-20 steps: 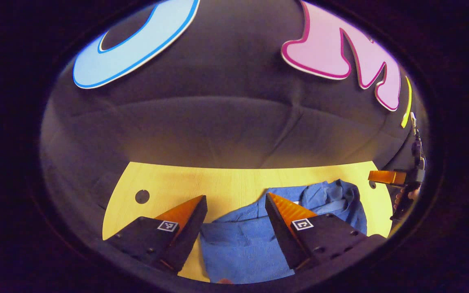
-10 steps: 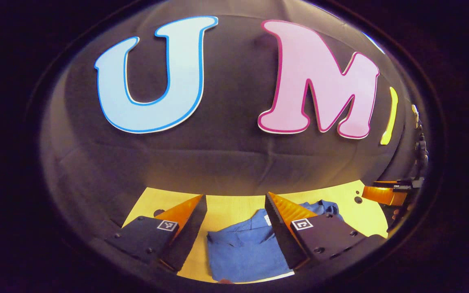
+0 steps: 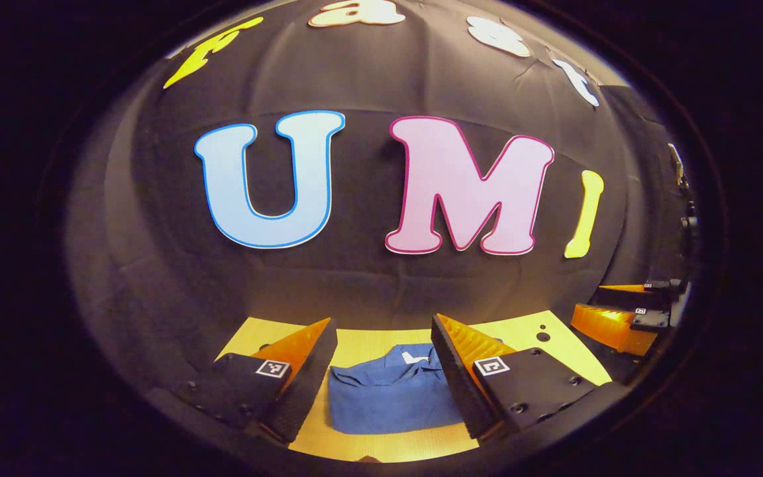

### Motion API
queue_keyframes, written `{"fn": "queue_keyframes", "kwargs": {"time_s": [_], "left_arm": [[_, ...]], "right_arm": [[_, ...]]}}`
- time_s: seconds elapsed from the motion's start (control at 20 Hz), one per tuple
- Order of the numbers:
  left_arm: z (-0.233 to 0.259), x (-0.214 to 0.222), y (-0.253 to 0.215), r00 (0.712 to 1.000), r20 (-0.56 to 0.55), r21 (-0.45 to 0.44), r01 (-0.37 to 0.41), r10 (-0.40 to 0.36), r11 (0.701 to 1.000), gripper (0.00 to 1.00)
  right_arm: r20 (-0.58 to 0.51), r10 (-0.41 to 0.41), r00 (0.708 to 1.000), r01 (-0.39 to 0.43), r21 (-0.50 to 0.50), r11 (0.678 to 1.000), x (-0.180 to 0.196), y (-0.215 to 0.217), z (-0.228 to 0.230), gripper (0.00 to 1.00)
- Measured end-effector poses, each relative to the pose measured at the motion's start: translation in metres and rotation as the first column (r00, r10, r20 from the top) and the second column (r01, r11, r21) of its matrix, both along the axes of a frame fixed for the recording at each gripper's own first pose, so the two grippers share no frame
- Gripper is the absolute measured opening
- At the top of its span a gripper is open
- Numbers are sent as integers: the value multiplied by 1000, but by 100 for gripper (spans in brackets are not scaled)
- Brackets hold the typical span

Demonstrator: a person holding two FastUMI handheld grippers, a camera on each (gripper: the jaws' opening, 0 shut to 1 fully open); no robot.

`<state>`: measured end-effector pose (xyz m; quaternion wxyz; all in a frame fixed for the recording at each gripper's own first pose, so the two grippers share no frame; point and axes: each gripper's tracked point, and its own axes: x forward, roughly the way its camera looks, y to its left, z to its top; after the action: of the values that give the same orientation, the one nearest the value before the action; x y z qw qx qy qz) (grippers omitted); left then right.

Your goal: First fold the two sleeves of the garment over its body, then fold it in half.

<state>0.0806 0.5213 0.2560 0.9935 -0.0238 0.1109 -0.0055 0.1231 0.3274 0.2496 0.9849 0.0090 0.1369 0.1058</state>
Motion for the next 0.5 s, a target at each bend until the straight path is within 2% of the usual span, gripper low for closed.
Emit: {"fn": "queue_keyframes", "kwargs": {"time_s": [0.15,0.35,0.4,0.5], "left_arm": [[4,-67,-3,999,33,1,10,-10,1000,83],[11,-159,9,994,106,17,-20,18,1000,83],[23,-191,13,985,174,34,-19,13,999,83],[31,-238,24,975,220,88,-43,23,995,81]], "right_arm": [[103,-30,994,32,-20,999,-64,5,29,96],[182,-80,980,85,-21,996,-150,2,63,97],[195,-95,976,103,-31,994,-170,0,71,97],[245,-121,962,138,-53,989,-213,-2,86,97]]}}
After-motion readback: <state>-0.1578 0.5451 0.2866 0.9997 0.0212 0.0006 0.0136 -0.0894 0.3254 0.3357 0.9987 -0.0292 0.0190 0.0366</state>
